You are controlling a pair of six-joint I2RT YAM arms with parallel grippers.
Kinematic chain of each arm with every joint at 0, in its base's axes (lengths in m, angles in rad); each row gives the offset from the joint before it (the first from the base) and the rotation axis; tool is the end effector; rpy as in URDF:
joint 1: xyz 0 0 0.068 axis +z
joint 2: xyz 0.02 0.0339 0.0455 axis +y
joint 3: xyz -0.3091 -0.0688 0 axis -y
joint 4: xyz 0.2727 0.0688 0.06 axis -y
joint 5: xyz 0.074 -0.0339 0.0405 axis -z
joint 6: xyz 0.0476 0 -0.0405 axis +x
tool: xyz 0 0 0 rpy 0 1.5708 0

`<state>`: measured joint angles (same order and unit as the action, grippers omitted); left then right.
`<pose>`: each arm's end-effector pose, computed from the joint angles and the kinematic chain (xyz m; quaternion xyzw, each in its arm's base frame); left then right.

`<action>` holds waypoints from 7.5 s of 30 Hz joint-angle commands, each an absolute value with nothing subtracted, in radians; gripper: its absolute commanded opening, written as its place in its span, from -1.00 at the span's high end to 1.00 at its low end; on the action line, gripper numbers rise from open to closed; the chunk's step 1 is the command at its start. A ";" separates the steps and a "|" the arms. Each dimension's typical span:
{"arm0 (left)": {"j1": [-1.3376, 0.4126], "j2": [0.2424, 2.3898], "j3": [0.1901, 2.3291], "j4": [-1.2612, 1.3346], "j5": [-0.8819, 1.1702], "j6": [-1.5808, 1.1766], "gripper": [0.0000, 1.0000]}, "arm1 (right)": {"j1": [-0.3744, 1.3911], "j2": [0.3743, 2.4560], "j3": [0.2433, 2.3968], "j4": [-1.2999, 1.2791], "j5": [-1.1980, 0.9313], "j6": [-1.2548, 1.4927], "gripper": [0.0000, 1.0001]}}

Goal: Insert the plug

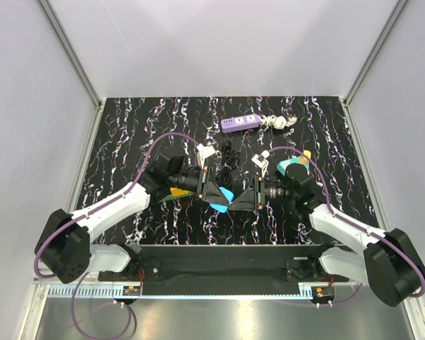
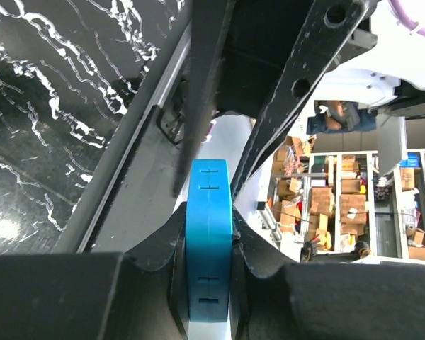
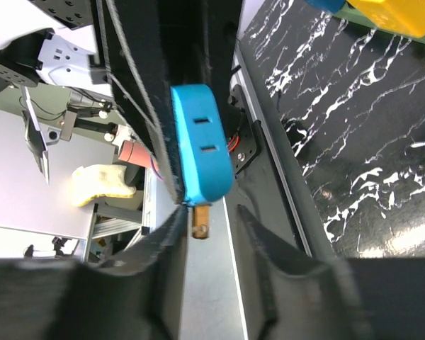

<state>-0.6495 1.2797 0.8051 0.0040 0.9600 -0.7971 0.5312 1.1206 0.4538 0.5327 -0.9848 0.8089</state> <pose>0.2086 -0.2074 0.2924 0.1850 0.7719 -0.6020 0.0871 0.1837 0.1539 0.2569 -0.2163 0.7001 0.6391 0.2335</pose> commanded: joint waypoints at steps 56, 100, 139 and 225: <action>-0.660 1.275 0.799 0.155 1.029 -0.856 1.00 | 0.538 1.086 0.465 0.578 -1.011 0.838 0.58; -0.356 1.057 0.893 -0.537 0.453 -0.296 1.00 | 0.264 2.157 1.615 -0.114 0.225 1.046 -0.49; -0.342 1.085 0.899 -0.538 0.423 -0.290 1.00 | 0.170 2.249 1.617 0.185 -0.227 0.683 1.00; -0.480 1.046 1.095 -0.747 0.353 -0.350 1.00 | 0.575 1.359 0.182 0.814 0.101 1.189 1.00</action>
<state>-0.4751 1.0389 1.0416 -0.7979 0.3401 -0.3450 0.5652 1.3102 0.1646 0.6724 0.0200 1.1088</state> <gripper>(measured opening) 0.227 0.405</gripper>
